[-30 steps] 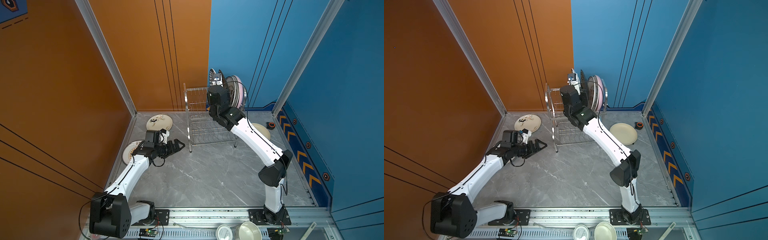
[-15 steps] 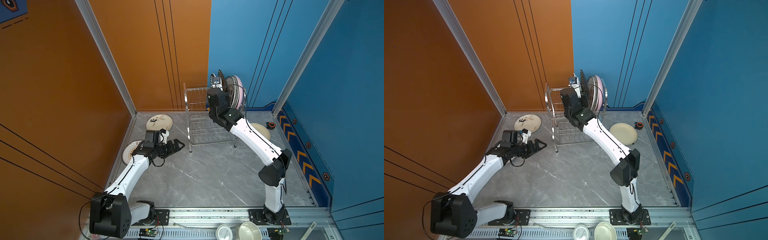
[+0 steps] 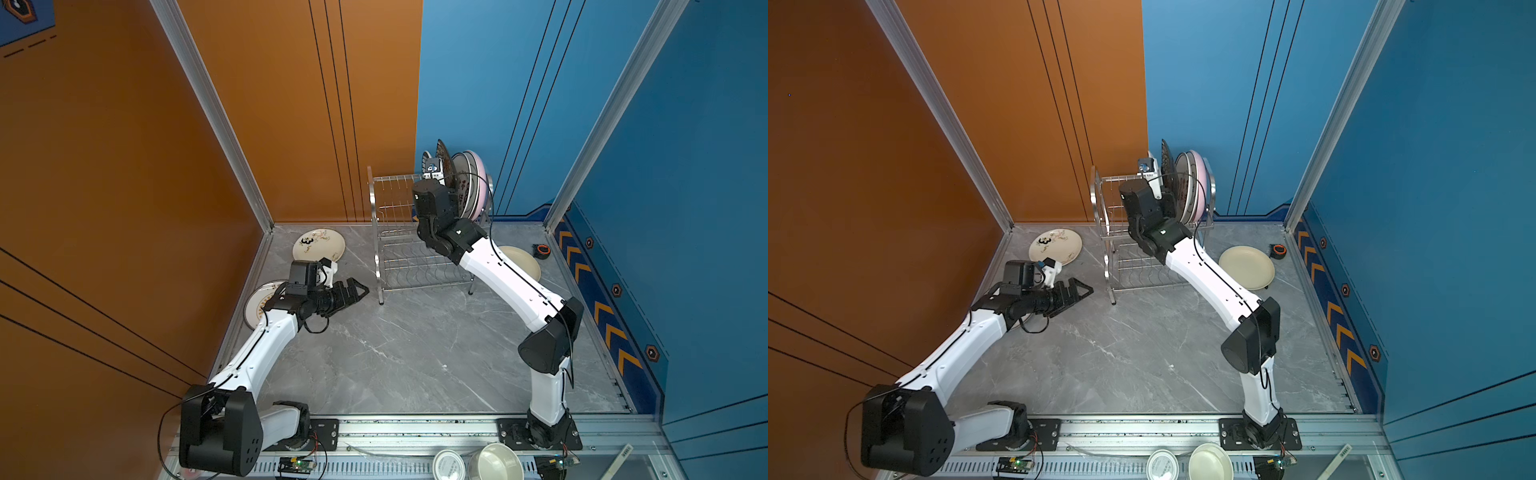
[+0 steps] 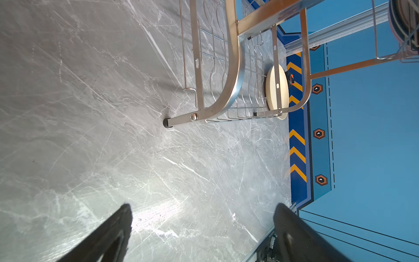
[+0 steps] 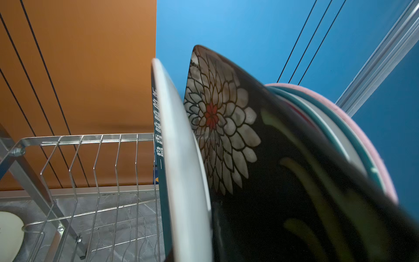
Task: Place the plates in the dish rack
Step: 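Lower the green-rimmed plate into the rack slot beside the floral plate, then open the right gripper and move it to the cream plate beside the rack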
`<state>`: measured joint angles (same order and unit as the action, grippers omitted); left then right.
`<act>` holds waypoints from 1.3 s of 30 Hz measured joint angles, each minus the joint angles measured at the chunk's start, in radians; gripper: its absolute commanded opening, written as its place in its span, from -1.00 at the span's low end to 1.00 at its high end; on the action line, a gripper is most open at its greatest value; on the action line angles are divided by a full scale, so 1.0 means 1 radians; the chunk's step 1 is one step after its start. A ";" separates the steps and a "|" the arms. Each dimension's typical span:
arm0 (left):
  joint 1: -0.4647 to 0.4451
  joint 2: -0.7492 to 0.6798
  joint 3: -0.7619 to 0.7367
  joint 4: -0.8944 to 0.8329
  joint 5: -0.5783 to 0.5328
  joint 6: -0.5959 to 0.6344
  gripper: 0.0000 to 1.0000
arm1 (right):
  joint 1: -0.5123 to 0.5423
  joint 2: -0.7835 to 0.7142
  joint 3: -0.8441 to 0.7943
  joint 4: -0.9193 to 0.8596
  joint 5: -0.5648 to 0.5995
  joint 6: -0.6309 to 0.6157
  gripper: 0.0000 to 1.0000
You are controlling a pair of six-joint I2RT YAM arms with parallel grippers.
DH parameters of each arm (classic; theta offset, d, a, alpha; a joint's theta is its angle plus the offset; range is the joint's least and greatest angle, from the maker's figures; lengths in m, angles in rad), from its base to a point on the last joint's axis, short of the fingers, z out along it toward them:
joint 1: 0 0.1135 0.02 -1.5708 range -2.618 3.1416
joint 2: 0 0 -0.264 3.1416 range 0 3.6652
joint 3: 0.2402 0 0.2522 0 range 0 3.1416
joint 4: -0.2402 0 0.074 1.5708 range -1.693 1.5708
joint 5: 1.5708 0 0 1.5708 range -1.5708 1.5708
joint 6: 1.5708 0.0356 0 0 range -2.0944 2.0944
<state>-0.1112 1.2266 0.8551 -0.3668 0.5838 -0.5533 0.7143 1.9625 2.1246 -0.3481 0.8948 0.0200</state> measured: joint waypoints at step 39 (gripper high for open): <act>-0.018 -0.094 -0.054 0.000 -0.006 -0.013 0.96 | 0.124 -0.643 -0.562 -0.200 -0.142 0.341 0.08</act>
<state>-0.1291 1.1328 0.8009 -0.3672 0.5777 -0.5659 0.8387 1.3197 1.5627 -0.5484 0.7532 0.3614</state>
